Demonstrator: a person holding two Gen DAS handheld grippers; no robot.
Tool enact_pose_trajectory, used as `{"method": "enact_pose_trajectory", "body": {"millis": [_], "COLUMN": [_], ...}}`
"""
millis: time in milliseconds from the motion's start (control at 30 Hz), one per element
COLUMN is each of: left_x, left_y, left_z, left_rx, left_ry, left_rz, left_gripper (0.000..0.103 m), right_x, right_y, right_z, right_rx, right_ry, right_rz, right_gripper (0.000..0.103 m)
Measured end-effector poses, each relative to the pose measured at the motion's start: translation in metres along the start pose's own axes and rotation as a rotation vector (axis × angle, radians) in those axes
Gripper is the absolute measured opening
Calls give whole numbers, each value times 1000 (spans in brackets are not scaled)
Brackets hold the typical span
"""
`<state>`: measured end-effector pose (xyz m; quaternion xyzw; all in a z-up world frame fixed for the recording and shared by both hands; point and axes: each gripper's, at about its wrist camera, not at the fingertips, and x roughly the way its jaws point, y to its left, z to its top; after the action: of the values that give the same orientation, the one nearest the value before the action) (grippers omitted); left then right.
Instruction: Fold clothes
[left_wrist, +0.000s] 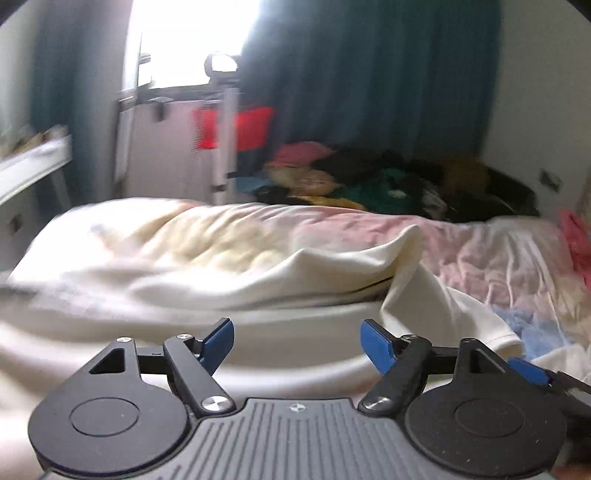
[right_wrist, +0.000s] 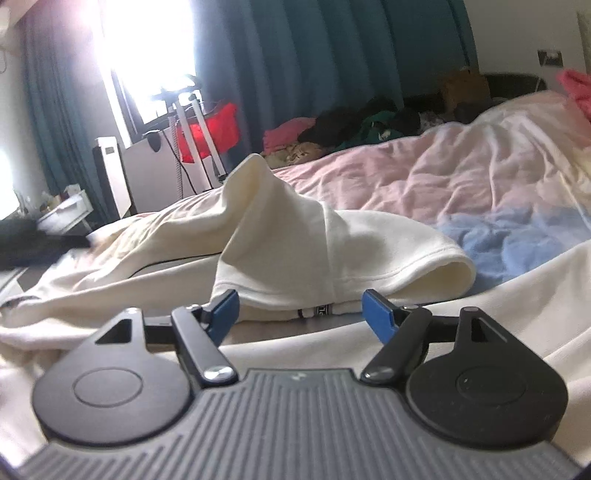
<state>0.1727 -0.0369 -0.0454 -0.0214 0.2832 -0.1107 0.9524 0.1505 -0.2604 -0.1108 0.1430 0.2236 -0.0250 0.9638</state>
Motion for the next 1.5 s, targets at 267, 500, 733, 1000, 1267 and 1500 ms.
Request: {"method": "enact_pose_trajectory", "body": {"millis": [267,500,733,1000,1267,1500], "left_x": [-88,-108,-85,-59,-29,5], "left_y": [-3,16,58,79,90,94], "left_z": [-21,-49,-54,-59,-51,-61], "left_rx": [-73,-97,-240,-336,-358,-376], "left_ry": [-52,-55,-17,48,35,103], "left_rz": [-38,3,-15,3,73,93], "left_gripper": [81,81,81,81,81,81], "right_x": [-37,-39,32,105,144,188], "right_y": [21,45,63,62,23,-30], "right_z": [-5,-15,-5,2,98,191], "right_rx": [-85,-190,-223,-232,-192,-65], "right_ry": [-30,-49,27,130,17,-69], "right_rz": [4,-6,-39,-61,-254,-487], "right_gripper": [75,75,80,41,13,20]}}
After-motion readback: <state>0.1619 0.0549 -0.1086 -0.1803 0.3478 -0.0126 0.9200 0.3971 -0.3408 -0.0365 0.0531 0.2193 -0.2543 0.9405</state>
